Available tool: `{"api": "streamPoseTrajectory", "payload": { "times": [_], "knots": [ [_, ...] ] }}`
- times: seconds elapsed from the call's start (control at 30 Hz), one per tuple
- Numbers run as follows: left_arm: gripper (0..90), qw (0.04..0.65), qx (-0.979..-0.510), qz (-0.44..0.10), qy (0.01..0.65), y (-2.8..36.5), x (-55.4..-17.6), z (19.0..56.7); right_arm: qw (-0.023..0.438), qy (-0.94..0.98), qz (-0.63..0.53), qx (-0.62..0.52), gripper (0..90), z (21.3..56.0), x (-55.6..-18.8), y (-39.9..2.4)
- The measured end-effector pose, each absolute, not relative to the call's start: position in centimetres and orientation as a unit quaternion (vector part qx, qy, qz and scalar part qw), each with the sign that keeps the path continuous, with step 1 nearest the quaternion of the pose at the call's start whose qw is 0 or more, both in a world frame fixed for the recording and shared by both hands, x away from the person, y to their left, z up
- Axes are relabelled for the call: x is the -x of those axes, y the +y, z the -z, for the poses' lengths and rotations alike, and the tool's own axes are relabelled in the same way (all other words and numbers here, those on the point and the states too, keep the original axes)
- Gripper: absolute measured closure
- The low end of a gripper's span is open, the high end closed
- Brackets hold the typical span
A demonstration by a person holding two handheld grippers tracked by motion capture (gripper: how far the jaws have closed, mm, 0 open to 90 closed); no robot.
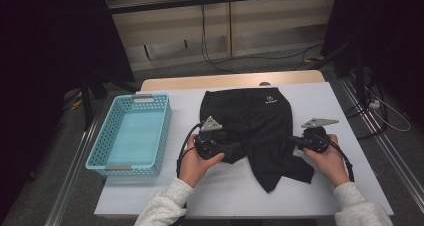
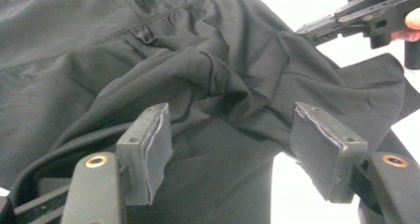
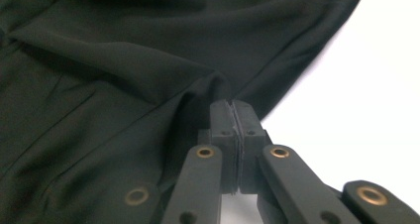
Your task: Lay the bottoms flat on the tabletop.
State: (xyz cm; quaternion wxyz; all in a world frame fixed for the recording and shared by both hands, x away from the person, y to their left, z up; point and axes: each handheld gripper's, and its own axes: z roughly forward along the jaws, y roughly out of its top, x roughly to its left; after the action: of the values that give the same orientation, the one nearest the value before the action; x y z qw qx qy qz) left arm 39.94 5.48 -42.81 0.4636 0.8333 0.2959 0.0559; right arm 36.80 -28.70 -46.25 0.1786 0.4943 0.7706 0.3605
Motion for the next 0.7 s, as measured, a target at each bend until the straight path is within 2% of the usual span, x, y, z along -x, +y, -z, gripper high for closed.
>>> {"api": "streamPoseTrajectory", "payload": {
  "times": [0.07,0.2,0.3,0.37,0.43,0.47,0.6,0.7],
  "knots": [
    [36.6,0.461,-0.834,-0.047,0.298,5.4,-39.9,42.9,0.195,0.772,-0.355,-0.490,90.0,46.0,-37.1,-28.8],
    [35.7,0.461,-0.837,-0.042,0.294,5.1,-39.8,43.0,0.239,0.744,-0.369,-0.503,90.0,45.0,-37.9,-30.1],
    [35.7,0.459,-0.839,-0.040,0.288,4.6,-39.6,43.1,0.244,0.732,-0.377,-0.513,90.0,44.7,-38.8,-31.0],
    [35.7,0.460,-0.840,-0.037,0.284,4.2,-39.5,43.1,0.263,0.729,-0.363,-0.517,90.0,44.8,-39.3,-31.3],
    [35.7,0.458,-0.843,-0.036,0.280,3.8,-39.3,43.2,0.252,0.722,-0.372,-0.526,89.9,45.3,-39.6,-31.6],
    [35.7,0.456,-0.845,-0.035,0.278,3.7,-39.2,43.2,0.260,0.725,-0.361,-0.526,89.5,45.4,-39.6,-31.6],
    [34.6,0.460,-0.846,-0.034,0.266,3.0,-38.9,43.2,0.262,0.726,-0.360,-0.524,74.8,45.5,-39.2,-31.4],
    [33.1,0.454,-0.853,-0.031,0.256,2.7,-38.8,43.5,0.262,0.738,-0.346,-0.517,57.0,45.3,-38.2,-30.9]
  ]
}}
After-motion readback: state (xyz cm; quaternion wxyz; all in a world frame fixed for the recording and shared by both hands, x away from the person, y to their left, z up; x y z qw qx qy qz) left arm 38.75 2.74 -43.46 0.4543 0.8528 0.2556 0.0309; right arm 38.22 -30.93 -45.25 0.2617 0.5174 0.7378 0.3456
